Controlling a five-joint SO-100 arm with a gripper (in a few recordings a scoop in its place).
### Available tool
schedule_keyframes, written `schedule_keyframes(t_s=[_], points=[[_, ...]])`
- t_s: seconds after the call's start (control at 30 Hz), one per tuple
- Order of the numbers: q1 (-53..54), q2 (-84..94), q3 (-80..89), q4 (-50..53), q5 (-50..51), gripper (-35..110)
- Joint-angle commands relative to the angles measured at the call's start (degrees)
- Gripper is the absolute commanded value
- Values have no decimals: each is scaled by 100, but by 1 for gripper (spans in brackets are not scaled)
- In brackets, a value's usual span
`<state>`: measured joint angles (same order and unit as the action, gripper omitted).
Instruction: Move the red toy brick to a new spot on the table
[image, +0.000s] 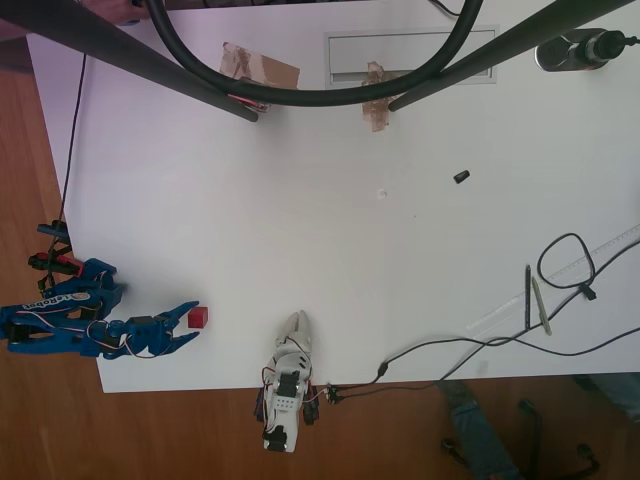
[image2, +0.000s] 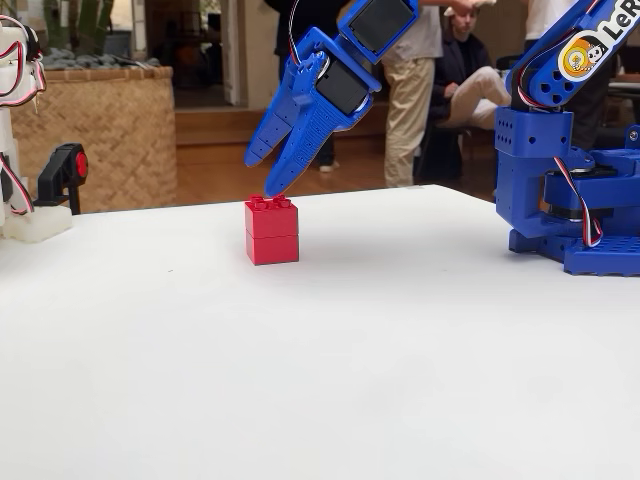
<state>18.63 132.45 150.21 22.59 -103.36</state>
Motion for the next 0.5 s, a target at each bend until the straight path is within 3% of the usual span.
schedule_keyframes(t_s=[0.0,0.33,0.47], points=[[149,-88,62,-466,-176,34],[422,-677,712,-1608,-325,34],[439,-1020,729,-1916,-149,26]])
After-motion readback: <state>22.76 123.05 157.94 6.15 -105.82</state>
